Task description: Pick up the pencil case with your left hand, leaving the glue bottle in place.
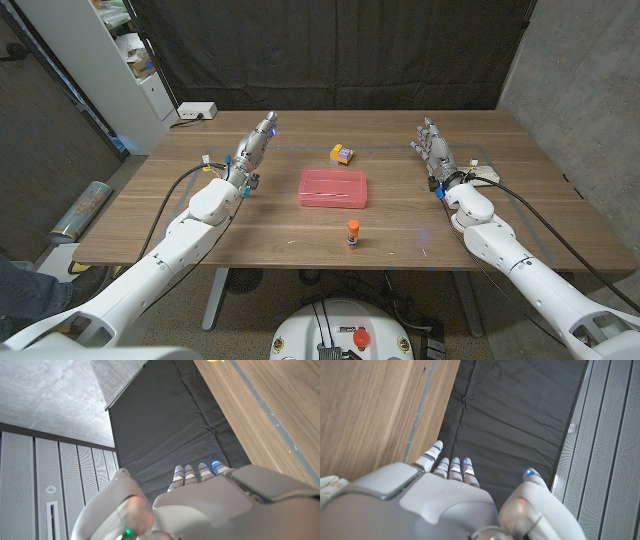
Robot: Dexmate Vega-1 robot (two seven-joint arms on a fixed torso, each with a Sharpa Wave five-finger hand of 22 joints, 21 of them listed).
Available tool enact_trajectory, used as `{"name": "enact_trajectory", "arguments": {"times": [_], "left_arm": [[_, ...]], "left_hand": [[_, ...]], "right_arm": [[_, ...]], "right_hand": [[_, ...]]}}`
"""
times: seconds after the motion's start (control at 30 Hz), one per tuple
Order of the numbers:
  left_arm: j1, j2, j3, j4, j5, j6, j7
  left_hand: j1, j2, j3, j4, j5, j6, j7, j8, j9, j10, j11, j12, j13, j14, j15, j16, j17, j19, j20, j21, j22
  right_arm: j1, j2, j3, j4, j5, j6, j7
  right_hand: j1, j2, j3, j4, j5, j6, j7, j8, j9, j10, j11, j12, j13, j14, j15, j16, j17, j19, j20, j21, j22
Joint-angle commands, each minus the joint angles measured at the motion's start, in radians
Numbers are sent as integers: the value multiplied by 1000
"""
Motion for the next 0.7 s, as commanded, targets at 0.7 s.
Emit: {"name": "enact_trajectory", "arguments": {"times": [0.7], "left_arm": [[15, 14, 18, -38, 53, -54, -34]], "left_hand": [[28, 5, 5, -18, 7, 22, 4, 5, 4, 10, -4, 3, -1, 15, -3, 3, 2, -45, 11, -6, 3]], "right_arm": [[-18, 14, 7, -15, -12, 24, -31]], "right_hand": [[12, 7, -2, -7, 6, 12, -3, 9, 4, 8, 5, 3, 2, 1, -9, 8, 1, -4, -1, 5, 5]]}}
